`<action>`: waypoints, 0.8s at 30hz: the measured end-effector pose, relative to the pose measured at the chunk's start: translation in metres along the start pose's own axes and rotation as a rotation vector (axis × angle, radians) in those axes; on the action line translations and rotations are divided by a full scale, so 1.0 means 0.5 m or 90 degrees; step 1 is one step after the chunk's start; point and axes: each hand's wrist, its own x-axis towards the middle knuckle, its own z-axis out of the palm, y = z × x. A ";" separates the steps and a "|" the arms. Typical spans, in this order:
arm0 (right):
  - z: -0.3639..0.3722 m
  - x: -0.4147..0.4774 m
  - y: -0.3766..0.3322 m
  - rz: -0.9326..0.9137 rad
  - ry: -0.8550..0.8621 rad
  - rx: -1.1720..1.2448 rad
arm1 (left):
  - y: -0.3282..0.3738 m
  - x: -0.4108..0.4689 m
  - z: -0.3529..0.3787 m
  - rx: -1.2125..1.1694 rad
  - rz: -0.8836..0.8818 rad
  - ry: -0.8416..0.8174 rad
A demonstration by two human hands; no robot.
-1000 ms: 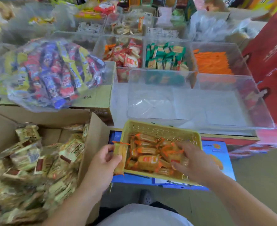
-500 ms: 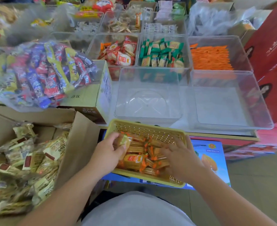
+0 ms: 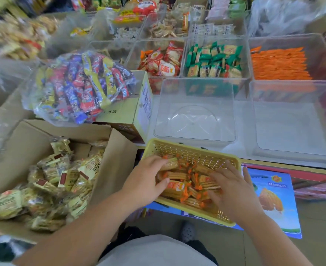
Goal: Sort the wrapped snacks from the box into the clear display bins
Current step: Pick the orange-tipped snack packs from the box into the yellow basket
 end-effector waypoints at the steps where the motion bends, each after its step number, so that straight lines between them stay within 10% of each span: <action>1: -0.002 0.005 -0.020 -0.005 0.044 0.012 | -0.010 -0.026 -0.018 0.027 0.023 0.035; 11: 0.019 0.057 -0.388 -0.236 0.057 0.336 | -0.317 -0.261 -0.186 0.109 -0.297 0.207; 24: 0.078 0.056 -0.786 0.089 -0.178 0.546 | -0.614 -0.332 -0.209 0.115 -0.167 -0.333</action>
